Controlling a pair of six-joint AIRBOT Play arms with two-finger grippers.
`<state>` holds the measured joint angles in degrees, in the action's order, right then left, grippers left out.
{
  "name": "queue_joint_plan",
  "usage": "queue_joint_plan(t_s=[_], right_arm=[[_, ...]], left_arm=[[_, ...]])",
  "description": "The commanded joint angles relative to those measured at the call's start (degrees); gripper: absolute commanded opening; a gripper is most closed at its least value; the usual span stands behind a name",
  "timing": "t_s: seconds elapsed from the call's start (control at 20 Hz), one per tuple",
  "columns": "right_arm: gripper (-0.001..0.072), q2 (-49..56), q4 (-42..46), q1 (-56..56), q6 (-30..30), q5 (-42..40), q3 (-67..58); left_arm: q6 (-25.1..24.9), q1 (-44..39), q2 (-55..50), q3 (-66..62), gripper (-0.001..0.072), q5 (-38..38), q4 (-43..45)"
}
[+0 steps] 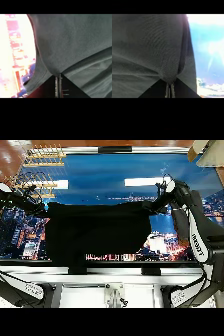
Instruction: Fold the shirts.
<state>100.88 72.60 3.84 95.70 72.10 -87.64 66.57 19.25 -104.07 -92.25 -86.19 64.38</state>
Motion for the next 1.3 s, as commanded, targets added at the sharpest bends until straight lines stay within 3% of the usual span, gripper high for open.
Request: queue_joint_plan(t_s=[0.0,0.05,0.1,0.15,0.2,0.25,0.4,0.5,0.6,0.7,0.9,1.25], right_arm=[[0.0071,-0.22,-0.04,-0.57,0.28,1.20,0.04],[0.0072,-0.22,-0.11,-0.52,0.66,1.44,0.04],[0.0129,-0.22,-0.81,-0.52,0.72,1.57,0.02],[0.0383,-0.26,-2.58,-0.55,0.52,2.38,0.02],[0.0513,-0.44,-4.92,-1.01,-0.79,4.59,-0.04],[0.0514,-1.07,-6.08,-1.38,-1.79,7.48,-0.04],[0.0513,-6.14,1.55,-1.53,-3.54,18.32,-0.02],[0.0513,-11.10,9.70,-1.64,-5.53,23.93,1.75],[0.0514,-17.64,13.55,-3.39,-6.40,21.81,9.66],[0.0513,-22.88,10.80,-6.86,-6.43,17.25,19.32],[0.0514,-28.11,3.15,-12.22,-9.57,12.85,30.03],[0.0513,-28.24,0.81,-12.66,-10.14,9.92,30.14]], left_arm=[[2.58,-0.17,-0.13,1.70,0.0028,-1.42,-0.31],[3.78,-0.35,-0.11,3.43,0.0028,-1.46,-0.09],[5.88,-0.35,-0.13,5.25,0.0029,-1.42,-0.11],[7.41,-0.24,-0.11,6.38,0.0073,-1.66,-0.26],[7.69,-0.09,-0.07,6.67,0.0340,-3.82,-1.36],[7.69,0.11,0.20,6.45,0.0563,-6.51,-2.64],[7.32,1.64,5.40,6.40,0.0449,-11.32,-3.45],[5.42,4.57,12.20,10.36,0.0449,-10.99,-2.25],[4.42,9.62,20.33,21.62,0.0484,-7.82,-3.17],[-0.11,14.80,28.50,37.11,0.0535,-3.37,-4.46],[-4.66,21.73,36.85,53.77,0.0532,1.36,-5.51],[-4.90,12.15,33.42,61.02,0.0533,6.73,-4.87]])
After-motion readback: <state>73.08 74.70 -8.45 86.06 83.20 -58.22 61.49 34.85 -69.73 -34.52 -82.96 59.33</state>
